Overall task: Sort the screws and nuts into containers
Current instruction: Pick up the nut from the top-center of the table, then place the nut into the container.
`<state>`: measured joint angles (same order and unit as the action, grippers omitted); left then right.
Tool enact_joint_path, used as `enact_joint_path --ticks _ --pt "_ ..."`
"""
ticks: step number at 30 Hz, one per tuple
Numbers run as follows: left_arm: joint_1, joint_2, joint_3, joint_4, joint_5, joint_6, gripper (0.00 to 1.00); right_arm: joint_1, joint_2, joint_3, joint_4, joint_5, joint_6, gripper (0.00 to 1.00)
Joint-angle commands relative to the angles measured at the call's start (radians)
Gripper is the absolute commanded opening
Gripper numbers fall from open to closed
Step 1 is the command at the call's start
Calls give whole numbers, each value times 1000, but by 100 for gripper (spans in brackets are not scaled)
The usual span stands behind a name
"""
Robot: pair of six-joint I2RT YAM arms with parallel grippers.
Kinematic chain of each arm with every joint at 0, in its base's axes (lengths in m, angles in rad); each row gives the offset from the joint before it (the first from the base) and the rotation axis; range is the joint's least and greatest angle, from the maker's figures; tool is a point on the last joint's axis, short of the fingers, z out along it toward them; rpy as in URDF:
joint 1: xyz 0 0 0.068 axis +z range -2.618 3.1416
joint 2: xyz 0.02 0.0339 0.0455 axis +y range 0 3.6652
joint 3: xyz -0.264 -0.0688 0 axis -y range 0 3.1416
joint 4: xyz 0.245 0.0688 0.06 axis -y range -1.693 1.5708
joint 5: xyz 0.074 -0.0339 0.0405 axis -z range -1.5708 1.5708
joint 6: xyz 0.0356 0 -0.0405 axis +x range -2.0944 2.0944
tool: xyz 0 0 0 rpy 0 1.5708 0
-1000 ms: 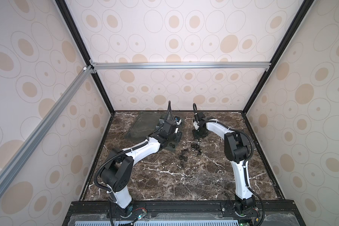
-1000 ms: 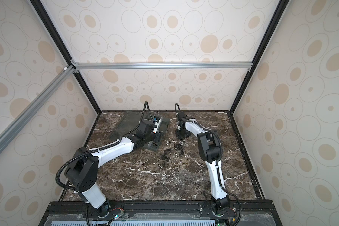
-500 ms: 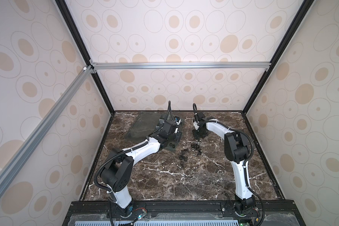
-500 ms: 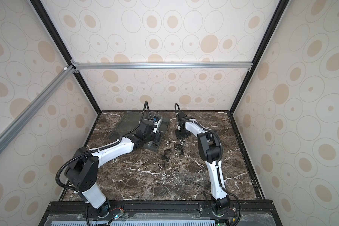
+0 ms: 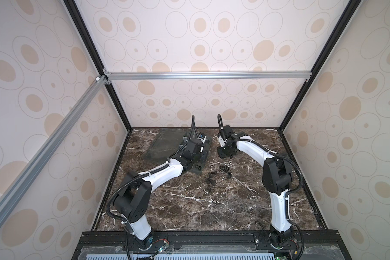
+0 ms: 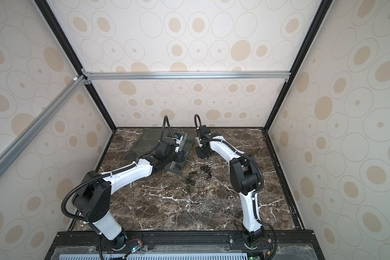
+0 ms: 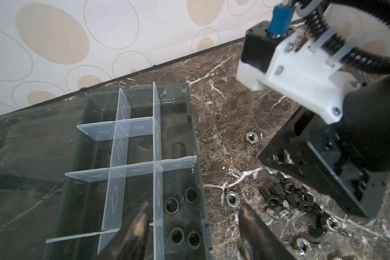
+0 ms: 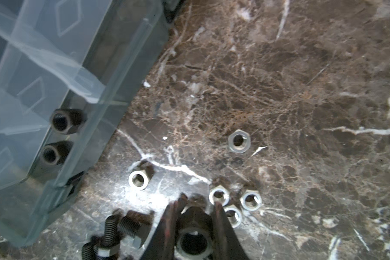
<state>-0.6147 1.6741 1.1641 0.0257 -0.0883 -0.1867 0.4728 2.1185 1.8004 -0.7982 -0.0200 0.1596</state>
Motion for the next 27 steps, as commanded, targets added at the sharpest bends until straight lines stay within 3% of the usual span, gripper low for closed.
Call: enact_joint_path --ticks 1,8,17,24,27 --pt "38 -59 -37 50 -11 -46 64 68 -37 9 -42 -32 23 23" --pt "124 -152 -184 109 16 -97 64 185 -1 75 11 -111 -1 23" --pt "131 -265 -305 135 -12 -79 63 227 185 315 -37 -91 2 23" --pt "127 -364 -375 148 -2 -64 64 228 206 298 -19 -41 6 23" --pt "123 -406 -421 173 2 -62 64 227 200 275 -1 -53 3 32"
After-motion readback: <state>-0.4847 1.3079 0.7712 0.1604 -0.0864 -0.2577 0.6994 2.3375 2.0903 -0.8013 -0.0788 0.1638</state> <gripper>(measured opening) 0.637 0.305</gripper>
